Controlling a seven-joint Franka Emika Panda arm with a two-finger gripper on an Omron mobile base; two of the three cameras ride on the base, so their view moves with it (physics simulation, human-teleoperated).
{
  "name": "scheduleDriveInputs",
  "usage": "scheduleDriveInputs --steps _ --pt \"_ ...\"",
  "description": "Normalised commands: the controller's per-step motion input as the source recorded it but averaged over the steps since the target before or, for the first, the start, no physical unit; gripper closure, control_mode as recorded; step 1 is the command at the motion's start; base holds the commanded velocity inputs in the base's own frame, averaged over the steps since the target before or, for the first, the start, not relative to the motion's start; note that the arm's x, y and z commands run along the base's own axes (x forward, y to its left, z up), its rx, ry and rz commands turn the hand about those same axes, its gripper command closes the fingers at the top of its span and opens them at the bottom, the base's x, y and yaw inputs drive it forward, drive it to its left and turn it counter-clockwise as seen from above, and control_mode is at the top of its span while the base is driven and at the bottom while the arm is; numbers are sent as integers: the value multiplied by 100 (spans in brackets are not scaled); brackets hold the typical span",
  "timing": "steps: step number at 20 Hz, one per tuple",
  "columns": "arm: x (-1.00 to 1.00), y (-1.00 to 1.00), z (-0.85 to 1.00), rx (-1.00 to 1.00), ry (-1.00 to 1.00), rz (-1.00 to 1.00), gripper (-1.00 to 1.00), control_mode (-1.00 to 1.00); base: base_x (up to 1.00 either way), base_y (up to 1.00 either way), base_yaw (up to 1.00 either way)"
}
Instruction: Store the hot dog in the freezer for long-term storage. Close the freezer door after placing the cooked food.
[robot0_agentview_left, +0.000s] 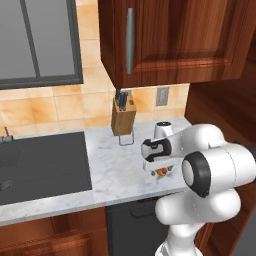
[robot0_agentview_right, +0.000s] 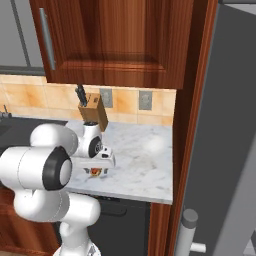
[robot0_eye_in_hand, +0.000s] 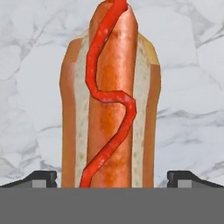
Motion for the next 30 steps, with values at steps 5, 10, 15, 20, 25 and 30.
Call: scheduleDriveInputs --steps 5,10,15,20,25,30 --pt "0 0 -23 3 7 1 -100 -100 0 0 0" --pt "0 0 -26 4 3 0 100 -100 0 0 0" --pt "0 0 -9 3 -4 0 100 -100 0 0 0" --pt "-8 6 4 -2 1 -4 100 -100 0 0 0" --pt "-45 11 50 -6 10 -16 100 -100 0 0 0" --pt "-97 0 65 0 5 -16 100 -100 0 0 0"
